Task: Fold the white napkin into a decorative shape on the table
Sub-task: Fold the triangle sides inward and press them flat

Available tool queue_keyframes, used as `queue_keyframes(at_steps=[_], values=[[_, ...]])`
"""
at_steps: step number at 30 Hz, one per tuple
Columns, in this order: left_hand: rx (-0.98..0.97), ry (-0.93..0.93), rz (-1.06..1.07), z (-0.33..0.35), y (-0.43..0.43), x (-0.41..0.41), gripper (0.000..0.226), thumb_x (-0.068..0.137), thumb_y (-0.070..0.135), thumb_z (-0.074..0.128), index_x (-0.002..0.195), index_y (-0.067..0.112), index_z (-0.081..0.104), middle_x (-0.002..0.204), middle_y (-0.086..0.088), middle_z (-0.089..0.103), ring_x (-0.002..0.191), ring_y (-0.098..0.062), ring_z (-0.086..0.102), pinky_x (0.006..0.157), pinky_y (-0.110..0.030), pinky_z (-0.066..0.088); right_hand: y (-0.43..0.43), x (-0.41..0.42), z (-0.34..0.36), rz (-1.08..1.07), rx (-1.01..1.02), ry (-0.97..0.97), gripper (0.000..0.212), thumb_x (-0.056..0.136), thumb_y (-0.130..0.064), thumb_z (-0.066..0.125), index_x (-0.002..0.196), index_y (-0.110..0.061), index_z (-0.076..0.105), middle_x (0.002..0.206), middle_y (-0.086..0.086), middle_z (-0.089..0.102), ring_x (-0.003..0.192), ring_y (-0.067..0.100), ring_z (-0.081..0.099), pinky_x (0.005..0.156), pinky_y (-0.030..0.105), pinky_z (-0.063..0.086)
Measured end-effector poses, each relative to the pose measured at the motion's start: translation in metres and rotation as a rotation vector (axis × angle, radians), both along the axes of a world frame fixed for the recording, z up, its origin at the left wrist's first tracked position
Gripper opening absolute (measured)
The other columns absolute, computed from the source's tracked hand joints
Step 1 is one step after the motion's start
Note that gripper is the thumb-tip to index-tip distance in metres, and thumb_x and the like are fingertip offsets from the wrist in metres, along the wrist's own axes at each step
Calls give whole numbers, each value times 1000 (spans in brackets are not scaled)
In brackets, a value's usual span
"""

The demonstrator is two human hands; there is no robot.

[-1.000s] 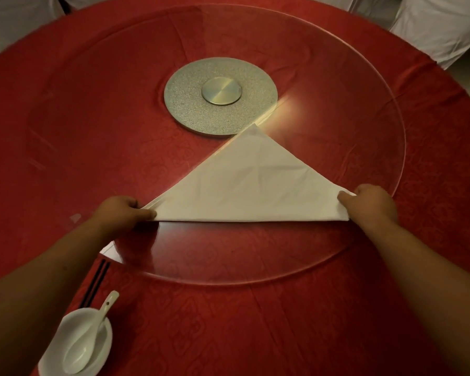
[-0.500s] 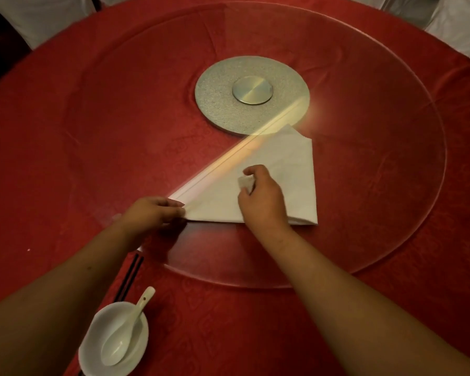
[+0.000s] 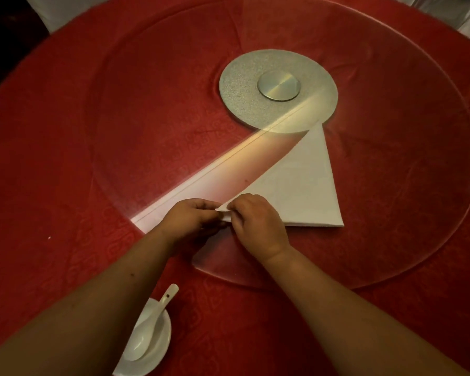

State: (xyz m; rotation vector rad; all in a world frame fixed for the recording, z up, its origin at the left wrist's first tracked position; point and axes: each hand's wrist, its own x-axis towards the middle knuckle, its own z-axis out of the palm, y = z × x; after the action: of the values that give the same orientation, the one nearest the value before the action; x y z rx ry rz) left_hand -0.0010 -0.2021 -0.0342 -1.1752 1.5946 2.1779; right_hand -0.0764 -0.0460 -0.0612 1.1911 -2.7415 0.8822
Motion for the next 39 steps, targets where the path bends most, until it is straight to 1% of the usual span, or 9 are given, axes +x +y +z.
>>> queue_keyframes(at_steps=[6, 10, 15, 18, 24, 29, 32, 35, 39], values=[[18, 7, -30, 3, 8, 0, 19, 90, -5, 68, 105, 4, 74, 98, -23, 79, 80, -21, 79, 65, -24, 62, 14, 2, -11, 59, -11, 88, 11, 88, -16, 61, 95, -14, 69, 93, 2, 67, 88, 25, 61, 82, 33, 48], [-10, -1, -53, -2, 8, -1, 19, 91, -2, 66, 106, 7, 76, 99, -21, 79, 98, -30, 78, 83, -34, 62, 22, 2, -12, 93, 11, 85, 10, 88, -15, 65, 96, -13, 70, 96, 4, 68, 90, 27, 61, 82, 39, 51], [-14, -11, -45, -5, 6, -5, 24, 89, 18, 76, 109, 5, 76, 102, -16, 79, 103, -29, 76, 89, -38, 61, 23, 8, -12, 131, 44, 45, 19, 85, -23, 67, 101, -12, 68, 100, 4, 66, 95, 24, 58, 88, 36, 49], [-41, -10, -82, -7, 5, -2, 25, 89, 10, 76, 114, 8, 72, 104, -19, 79, 102, -31, 77, 91, -40, 60, 22, 10, -10, 119, 51, 19, 21, 85, -23, 67, 104, -14, 66, 102, 3, 65, 97, 23, 57, 88, 37, 48], [23, -59, -100, 6, -1, -5, 16, 90, 0, 70, 105, 3, 64, 84, -20, 72, 81, -30, 73, 69, -35, 64, 27, 10, -4, 10, 148, 101, 32, 83, -30, 65, 113, -17, 65, 109, 3, 64, 100, 26, 55, 83, 40, 48], [-21, -107, -280, 20, 5, -2, 19, 93, 8, 69, 109, 3, 59, 82, -23, 65, 68, -31, 70, 58, -33, 60, 47, 3, -12, 22, 179, 153, 20, 81, -22, 64, 100, -18, 69, 100, 2, 65, 91, 27, 56, 75, 44, 48], [-192, -136, -301, 17, 9, -9, 44, 92, 35, 73, 109, -4, 65, 81, -16, 67, 64, -32, 72, 60, -35, 58, 57, 1, -15, 97, 172, 203, 14, 85, -19, 59, 94, -18, 70, 93, 3, 66, 83, 27, 56, 70, 45, 47], [-751, -140, -454, 9, 18, -19, 42, 92, 58, 64, 93, 16, 73, 75, 2, 75, 66, -20, 71, 66, -40, 61, 68, 6, -13, 227, 151, 251, 13, 89, -19, 58, 93, -16, 70, 91, 6, 65, 81, 28, 56, 68, 45, 47], [-1358, 114, -769, 1, 34, -29, 35, 101, 48, 48, 134, 38, 54, 131, 4, 64, 112, -20, 63, 87, -45, 58, 93, 17, -10, 402, 153, 244, 16, 94, -22, 57, 99, -15, 70, 96, 6, 65, 86, 27, 58, 73, 43, 47]])
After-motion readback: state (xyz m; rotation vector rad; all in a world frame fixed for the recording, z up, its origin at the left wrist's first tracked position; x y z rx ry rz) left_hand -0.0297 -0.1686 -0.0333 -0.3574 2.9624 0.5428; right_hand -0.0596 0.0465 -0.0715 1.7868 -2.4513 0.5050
